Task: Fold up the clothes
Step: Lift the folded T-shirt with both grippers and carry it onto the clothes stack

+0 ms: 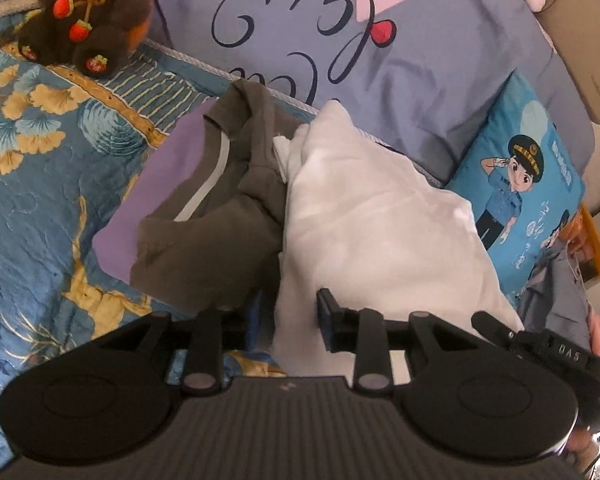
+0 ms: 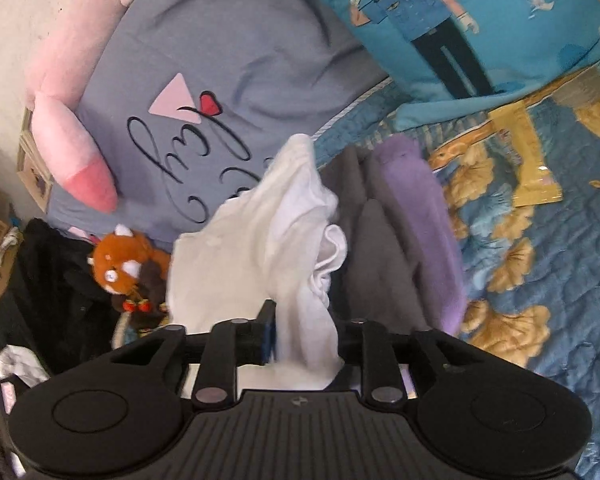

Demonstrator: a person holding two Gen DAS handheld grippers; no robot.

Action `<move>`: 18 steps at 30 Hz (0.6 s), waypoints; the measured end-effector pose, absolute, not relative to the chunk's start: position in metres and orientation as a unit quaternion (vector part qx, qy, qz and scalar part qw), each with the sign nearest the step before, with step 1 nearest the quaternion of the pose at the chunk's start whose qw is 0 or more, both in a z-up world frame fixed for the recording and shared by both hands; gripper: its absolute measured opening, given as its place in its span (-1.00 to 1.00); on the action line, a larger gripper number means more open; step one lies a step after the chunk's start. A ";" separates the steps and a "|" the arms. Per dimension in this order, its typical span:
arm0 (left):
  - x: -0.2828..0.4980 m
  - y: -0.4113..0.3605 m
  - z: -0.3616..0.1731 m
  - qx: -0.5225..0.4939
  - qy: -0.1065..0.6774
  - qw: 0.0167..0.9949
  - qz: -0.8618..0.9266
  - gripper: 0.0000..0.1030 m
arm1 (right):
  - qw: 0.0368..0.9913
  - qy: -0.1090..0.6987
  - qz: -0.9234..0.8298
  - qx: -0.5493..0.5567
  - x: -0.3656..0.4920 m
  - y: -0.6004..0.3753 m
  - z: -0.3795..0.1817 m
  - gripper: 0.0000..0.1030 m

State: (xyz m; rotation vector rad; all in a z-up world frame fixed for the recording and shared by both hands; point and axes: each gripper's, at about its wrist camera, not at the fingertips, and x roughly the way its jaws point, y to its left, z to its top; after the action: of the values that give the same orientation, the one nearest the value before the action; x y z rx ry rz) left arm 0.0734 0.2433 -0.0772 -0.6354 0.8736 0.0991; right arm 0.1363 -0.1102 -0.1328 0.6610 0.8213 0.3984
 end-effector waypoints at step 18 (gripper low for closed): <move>0.048 0.264 -0.014 -0.226 0.365 0.898 0.097 -0.03 | 0.901 0.291 0.142 0.288 0.110 -0.156 -0.091 -0.04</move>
State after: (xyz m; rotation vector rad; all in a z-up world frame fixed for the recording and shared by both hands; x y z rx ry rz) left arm 0.0484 0.2643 -0.0142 -0.4688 0.7551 0.2014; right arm 0.1097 -0.1561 -0.0907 0.5960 0.6028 0.2929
